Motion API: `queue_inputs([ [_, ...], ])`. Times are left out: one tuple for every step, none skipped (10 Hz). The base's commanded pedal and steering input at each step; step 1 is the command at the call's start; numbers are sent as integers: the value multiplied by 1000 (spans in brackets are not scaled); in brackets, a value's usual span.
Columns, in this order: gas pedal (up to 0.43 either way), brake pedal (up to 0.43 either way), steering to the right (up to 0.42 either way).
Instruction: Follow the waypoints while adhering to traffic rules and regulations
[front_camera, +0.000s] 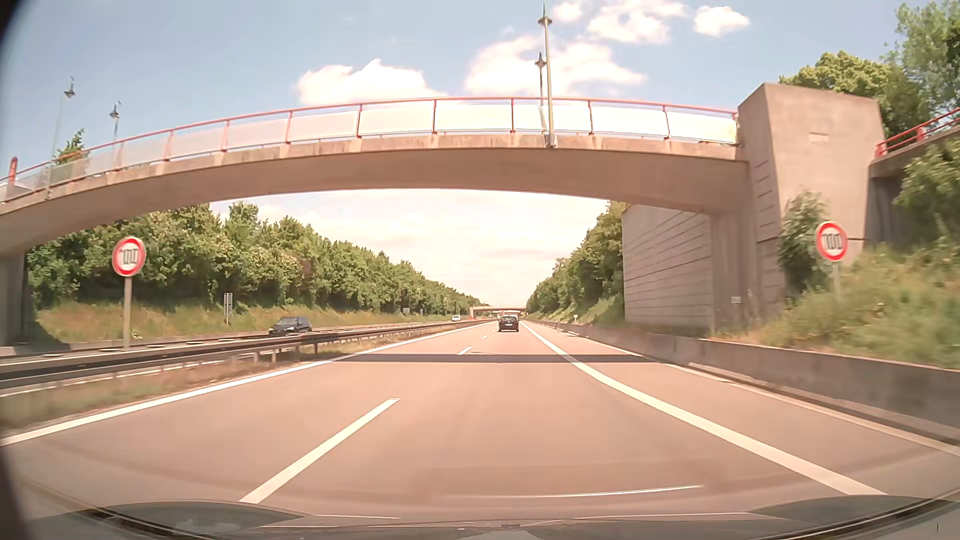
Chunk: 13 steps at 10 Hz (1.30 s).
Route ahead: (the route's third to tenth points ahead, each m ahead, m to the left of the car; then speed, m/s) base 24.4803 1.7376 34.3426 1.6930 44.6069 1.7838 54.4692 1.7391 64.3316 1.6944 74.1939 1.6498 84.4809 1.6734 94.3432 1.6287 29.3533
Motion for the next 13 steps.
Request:
queue_inputs([
  [287,12,-2],
  [287,12,-2],
  [260,12,0],
  [260,12,0],
  [248,12,0],
  [248,6,0],
  [240,12,0],
  [240,12,0],
  [240,12,0],
  [228,12,0],
  [209,12,0],
  [209,12,-1],
  [209,12,-1],
])
